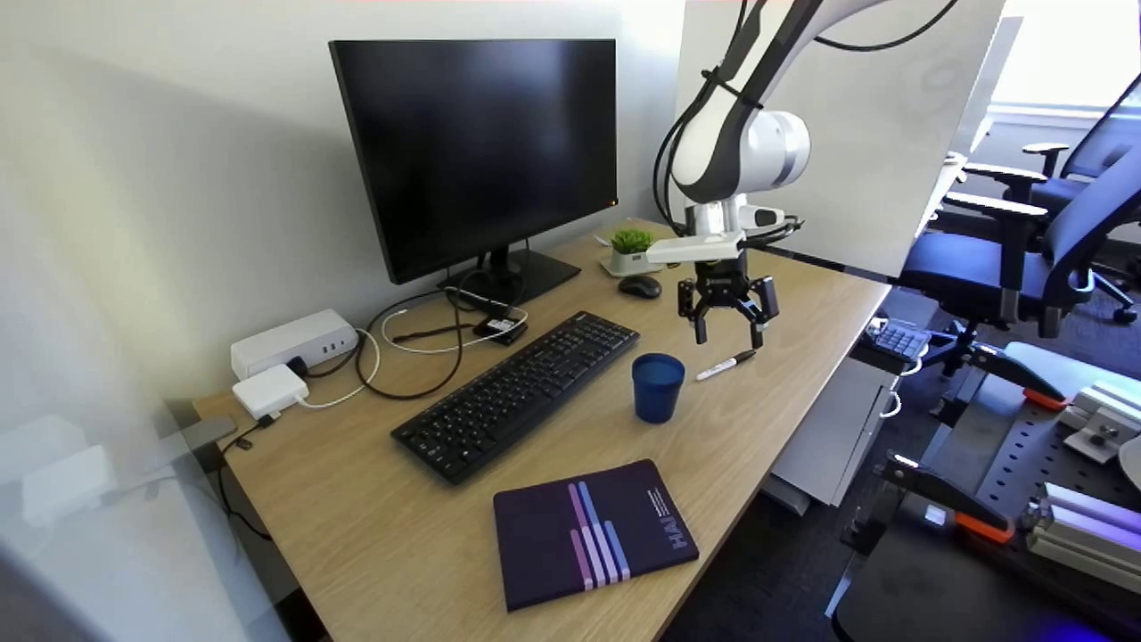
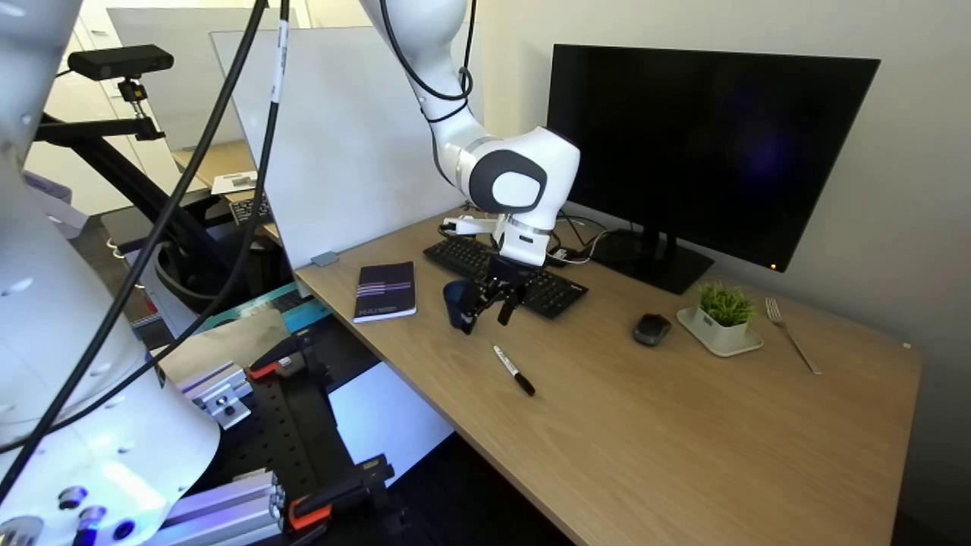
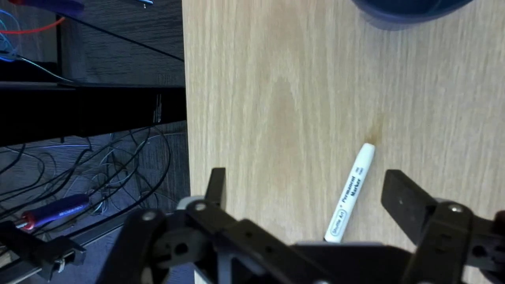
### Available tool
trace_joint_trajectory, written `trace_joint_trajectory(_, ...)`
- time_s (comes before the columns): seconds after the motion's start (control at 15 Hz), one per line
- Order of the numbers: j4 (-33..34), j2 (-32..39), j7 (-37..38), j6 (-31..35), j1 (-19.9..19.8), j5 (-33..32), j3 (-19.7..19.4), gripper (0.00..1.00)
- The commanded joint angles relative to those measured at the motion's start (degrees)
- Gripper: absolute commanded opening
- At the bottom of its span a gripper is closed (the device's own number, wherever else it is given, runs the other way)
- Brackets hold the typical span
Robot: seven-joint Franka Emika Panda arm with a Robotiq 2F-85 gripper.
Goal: Put the marker in the cup then move the cup to the right
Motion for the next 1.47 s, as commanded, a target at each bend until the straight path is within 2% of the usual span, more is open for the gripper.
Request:
trace_joint_trajectory(0.0, -1.9, 0.1, 3.2, 2.7, 0.5, 0.3, -1.0, 1.00)
trace_joint_trajectory(0.6, -2.4, 2.0, 7.7, 7.1, 1.4, -2.8, -5.2, 1.00)
trace_joint_trajectory(1.07, -1.7, 5.0, 11.1, 13.8, 2.8, -6.1, -7.6, 1.00)
trace_joint_trajectory(1.4, -0.3, 7.3, 11.9, 16.9, 3.3, -5.9, -8.3, 1.00)
